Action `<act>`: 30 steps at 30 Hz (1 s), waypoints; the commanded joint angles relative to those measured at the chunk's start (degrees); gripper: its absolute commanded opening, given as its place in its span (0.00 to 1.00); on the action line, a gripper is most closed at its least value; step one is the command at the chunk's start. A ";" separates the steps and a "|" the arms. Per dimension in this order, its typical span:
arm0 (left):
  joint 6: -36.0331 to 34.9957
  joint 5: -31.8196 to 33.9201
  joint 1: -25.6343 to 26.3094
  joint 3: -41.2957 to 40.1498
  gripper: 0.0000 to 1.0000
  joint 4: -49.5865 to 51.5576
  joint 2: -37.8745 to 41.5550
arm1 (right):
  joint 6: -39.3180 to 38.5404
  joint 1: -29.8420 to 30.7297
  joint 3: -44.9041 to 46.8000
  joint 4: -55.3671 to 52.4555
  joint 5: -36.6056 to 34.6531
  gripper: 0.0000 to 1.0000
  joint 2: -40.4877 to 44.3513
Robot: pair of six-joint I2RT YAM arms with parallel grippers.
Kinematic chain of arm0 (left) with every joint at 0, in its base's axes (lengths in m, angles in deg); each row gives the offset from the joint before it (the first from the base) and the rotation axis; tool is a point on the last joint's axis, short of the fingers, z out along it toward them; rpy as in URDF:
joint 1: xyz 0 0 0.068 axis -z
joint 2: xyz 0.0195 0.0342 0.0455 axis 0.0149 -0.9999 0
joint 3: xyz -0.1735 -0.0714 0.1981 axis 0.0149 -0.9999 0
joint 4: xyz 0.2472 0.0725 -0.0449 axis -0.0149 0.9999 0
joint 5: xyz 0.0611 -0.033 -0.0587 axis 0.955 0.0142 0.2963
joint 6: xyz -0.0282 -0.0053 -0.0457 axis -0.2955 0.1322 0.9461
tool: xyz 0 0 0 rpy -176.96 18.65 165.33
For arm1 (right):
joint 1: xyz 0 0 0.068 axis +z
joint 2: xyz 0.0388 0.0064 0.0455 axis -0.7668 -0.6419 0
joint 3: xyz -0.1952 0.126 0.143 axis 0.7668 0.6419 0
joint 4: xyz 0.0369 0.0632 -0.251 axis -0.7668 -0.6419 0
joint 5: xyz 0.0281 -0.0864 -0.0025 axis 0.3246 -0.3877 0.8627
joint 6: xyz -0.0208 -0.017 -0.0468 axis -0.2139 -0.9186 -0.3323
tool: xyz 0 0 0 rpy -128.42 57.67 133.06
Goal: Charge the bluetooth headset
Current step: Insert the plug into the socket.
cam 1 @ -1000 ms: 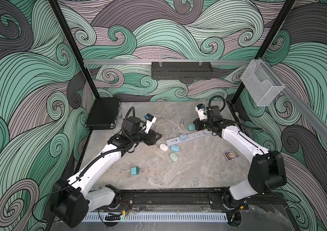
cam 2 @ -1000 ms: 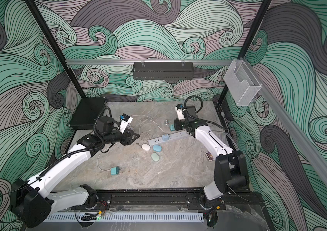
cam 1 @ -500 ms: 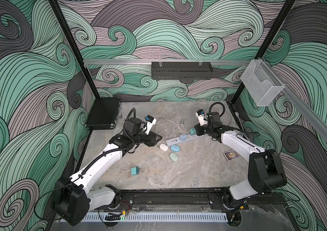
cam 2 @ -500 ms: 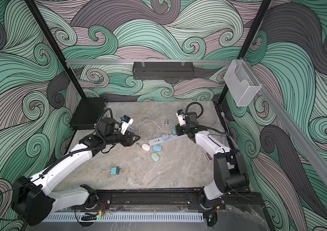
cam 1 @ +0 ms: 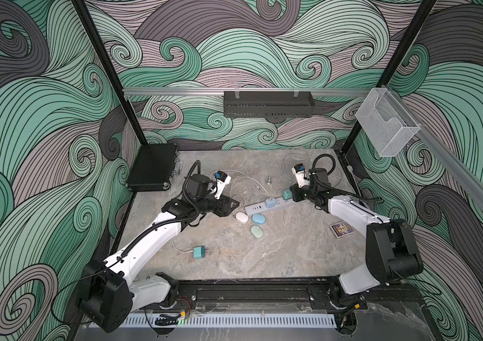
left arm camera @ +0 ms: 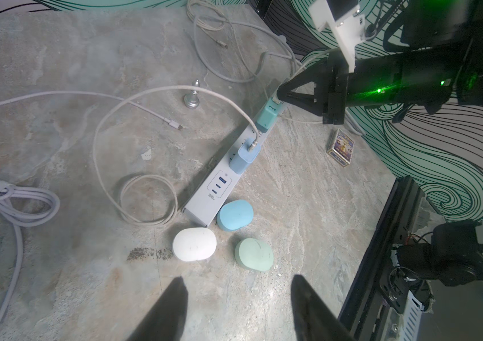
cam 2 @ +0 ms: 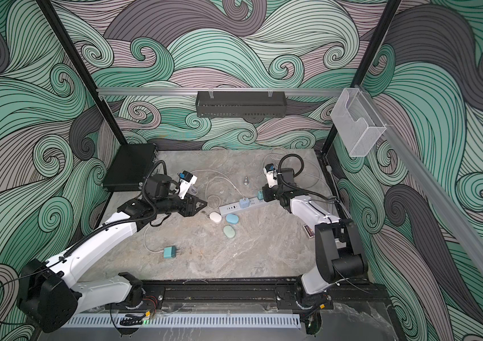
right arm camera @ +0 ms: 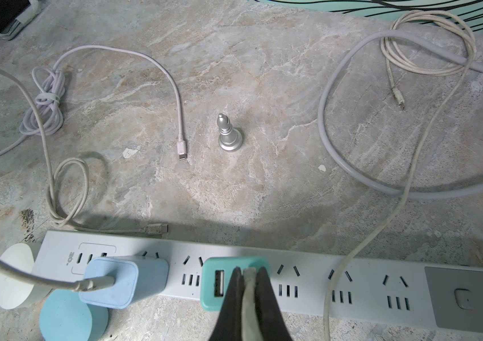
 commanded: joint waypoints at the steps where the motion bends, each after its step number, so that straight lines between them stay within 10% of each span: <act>1: 0.92 -0.89 0.28 0.42 0.56 -0.50 -0.75 | 2.28 -0.22 1.11 0.34 0.91 0.00 0.09; 30: 1.84 -0.67 0.37 -0.34 0.55 -2.03 -0.04 | -0.66 1.17 2.27 -8.60 -5.03 0.00 1.66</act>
